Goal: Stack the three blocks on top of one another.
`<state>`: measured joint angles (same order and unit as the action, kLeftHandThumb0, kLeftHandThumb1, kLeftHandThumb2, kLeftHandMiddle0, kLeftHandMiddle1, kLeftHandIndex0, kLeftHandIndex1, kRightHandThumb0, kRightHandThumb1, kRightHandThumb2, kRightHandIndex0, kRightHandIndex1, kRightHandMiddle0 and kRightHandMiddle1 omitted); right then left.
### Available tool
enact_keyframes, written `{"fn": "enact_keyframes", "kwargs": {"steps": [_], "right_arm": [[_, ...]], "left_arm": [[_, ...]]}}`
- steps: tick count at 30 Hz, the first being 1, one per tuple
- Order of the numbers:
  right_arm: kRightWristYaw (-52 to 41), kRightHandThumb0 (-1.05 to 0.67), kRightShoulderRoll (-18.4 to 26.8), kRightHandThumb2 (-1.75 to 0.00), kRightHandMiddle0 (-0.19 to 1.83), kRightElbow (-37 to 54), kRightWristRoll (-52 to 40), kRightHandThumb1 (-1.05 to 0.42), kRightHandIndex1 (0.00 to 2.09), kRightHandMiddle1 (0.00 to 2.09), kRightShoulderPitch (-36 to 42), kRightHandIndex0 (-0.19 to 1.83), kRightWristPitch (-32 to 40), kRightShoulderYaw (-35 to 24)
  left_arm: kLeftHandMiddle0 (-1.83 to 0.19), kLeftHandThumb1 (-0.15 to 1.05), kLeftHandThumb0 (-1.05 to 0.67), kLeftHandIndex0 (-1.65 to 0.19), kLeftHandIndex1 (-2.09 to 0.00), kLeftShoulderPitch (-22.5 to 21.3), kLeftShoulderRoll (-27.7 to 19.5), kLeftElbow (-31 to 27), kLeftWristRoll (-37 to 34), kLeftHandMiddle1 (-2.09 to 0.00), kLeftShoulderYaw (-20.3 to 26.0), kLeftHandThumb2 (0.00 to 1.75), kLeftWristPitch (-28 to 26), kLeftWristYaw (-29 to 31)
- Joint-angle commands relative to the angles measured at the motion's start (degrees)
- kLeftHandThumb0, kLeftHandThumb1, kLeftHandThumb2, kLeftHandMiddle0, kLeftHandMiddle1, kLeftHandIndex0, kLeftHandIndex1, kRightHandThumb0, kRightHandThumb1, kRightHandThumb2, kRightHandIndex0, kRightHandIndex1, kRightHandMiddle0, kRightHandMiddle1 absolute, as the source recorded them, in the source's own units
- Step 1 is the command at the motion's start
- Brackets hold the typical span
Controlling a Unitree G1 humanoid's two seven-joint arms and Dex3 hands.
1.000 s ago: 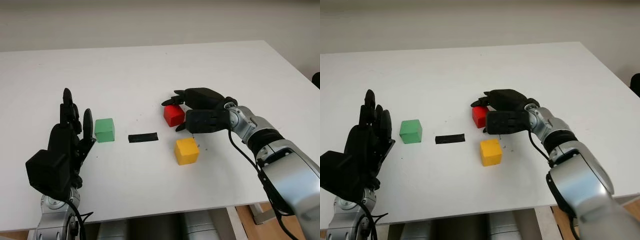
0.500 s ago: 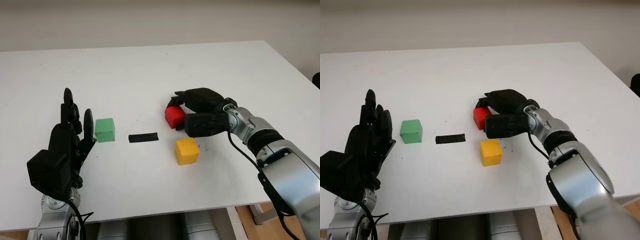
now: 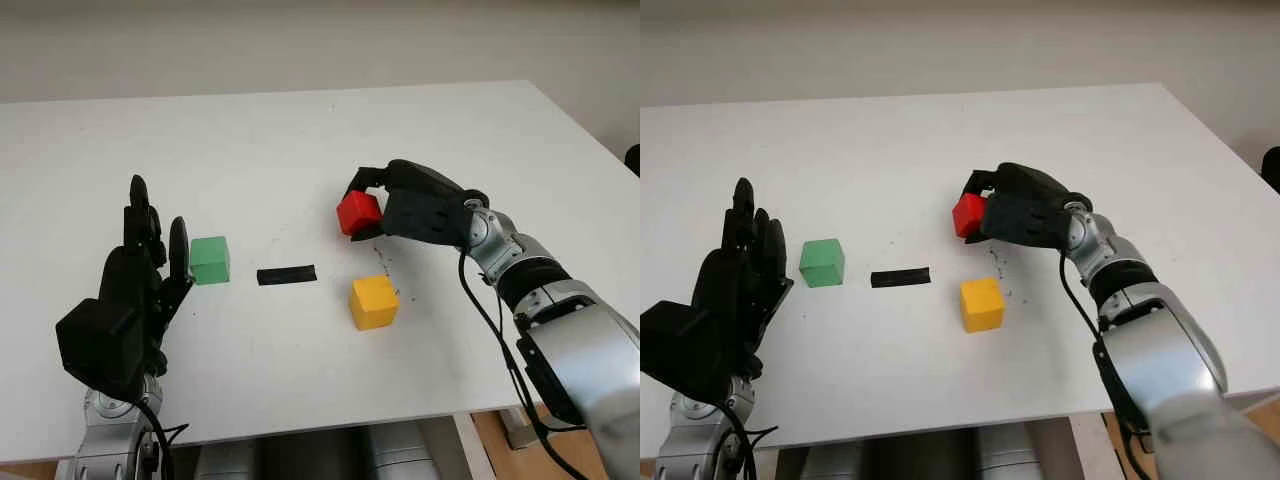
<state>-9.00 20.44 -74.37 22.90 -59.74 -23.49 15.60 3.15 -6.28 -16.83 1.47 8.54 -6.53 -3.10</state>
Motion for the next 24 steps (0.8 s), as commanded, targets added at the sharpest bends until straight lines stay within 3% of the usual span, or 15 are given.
{"fn": "enact_keyframes", "kwargs": {"steps": [1, 10, 24], "right_arm": [[-1.6, -0.43, -0.6, -0.05, 0.46, 1.2, -1.8, -0.92, 0.07, 1.31, -1.2, 0.36, 1.2, -1.8], [-7.0, -0.44, -2.5, -0.05, 0.43, 5.4, -6.9, -0.91, 0.06, 1.43, -0.4, 0.36, 1.4, -5.4], [-15.7, -0.52, -4.4, -0.05, 0.47, 18.2, -8.7, -0.91, 0.07, 1.49, 3.2, 0.38, -0.7, -3.7]], "left_arm": [[0.12, 1.05, -0.68, 0.13, -0.06, -0.3, 0.1, -1.0, 0.5, -0.06, -0.3, 0.64, 0.2, -0.2], [0.13, 1.05, -0.67, 0.14, -0.05, 0.1, 0.3, -0.6, 0.6, -0.05, -0.5, 0.64, 1.1, -0.3], [0.12, 1.05, -0.68, 0.13, -0.06, 0.1, 1.0, -0.4, 1.7, -0.06, -1.1, 0.63, 1.3, -1.1]]}}
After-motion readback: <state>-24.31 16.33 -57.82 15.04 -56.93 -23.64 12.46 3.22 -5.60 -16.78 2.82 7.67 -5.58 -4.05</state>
